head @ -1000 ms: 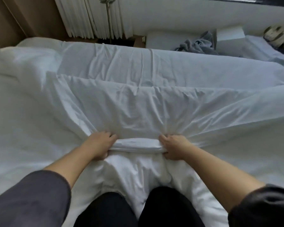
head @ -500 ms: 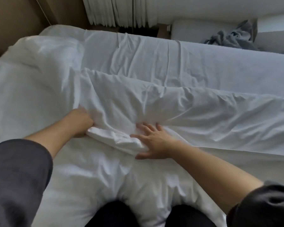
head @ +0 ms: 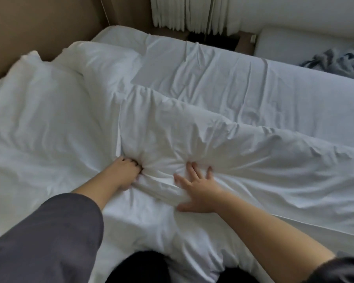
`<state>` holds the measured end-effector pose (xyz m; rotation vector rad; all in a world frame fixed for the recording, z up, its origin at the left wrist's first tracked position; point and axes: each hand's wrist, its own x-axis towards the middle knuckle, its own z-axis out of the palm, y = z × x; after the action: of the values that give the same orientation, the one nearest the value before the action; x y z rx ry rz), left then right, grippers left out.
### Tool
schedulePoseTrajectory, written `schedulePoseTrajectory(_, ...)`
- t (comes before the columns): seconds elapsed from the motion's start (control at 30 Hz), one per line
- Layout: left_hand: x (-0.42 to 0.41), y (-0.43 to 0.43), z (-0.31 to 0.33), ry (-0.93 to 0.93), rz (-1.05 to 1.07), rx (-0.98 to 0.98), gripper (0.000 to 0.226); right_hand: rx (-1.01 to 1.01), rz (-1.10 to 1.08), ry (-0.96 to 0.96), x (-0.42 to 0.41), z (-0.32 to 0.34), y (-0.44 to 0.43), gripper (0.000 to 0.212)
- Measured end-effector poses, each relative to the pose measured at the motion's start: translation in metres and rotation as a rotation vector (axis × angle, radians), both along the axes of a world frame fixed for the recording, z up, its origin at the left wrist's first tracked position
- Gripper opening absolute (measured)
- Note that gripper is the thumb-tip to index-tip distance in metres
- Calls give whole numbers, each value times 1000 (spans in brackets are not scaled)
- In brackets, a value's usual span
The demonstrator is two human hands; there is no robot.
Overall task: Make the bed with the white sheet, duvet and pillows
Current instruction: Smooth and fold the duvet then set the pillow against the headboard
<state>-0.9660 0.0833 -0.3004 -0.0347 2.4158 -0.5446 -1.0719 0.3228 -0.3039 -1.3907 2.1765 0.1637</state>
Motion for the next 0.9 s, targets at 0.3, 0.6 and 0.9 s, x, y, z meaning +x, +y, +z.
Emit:
schedulePoseTrajectory(0.3,15,-90,14,451,-318,-155,23,-156,-142,140,43,-14,-87,104)
schedulePoseTrajectory(0.6,-38,-194,71,428,-368,-400,39,-269,-462,223,63,6,-208,76)
schedulePoseTrajectory(0.9,67,-254,62,237,122,137,66,-346,-208,226,73,32,-308,90)
